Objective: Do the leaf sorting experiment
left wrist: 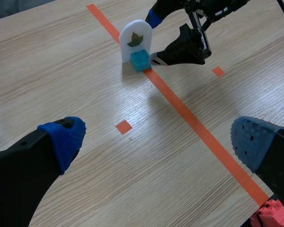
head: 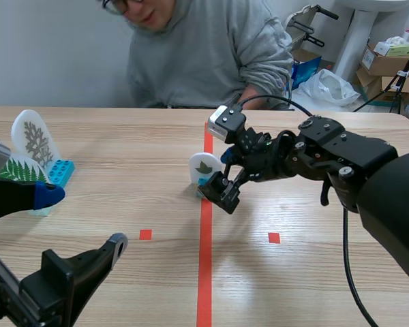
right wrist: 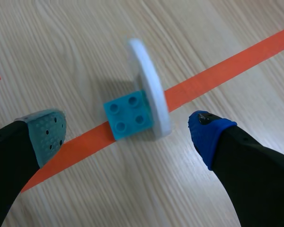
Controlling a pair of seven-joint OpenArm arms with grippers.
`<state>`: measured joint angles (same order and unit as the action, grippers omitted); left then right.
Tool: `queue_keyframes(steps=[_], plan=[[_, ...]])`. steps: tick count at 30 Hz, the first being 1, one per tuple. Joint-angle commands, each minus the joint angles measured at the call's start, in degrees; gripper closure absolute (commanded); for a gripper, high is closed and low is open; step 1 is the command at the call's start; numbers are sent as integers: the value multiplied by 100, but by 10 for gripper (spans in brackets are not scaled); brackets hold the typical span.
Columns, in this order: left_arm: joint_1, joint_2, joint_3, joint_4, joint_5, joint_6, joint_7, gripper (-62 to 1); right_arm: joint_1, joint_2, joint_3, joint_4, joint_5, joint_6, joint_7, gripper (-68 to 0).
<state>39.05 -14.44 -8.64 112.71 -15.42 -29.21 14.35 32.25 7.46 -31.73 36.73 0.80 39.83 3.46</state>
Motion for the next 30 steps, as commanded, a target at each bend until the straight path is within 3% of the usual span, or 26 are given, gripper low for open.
queue_keyframes(steps=[1,5,8,20,25,30], plan=[[-17,46,-33,7,-59,-9,-76,-623,188,57,52,195,20,4,146,-525],[-17,46,-33,7,-59,-9,-76,-623,188,-46,52,50,-105,-11,254,-525],[-17,46,-33,7,-59,-9,-76,-623,188,-157,52,-87,-173,-197,396,-525],[-17,44,-33,7,-61,-11,-76,-623,170,-317,50,-188,-177,-507,424,-524],[-17,44,-33,7,-61,-11,-76,-623,170,-319,50,-188,-177,-581,376,-432],[-17,44,-33,7,-61,-11,-76,-623,170,-319,50,-188,-177,-584,376,-386]])
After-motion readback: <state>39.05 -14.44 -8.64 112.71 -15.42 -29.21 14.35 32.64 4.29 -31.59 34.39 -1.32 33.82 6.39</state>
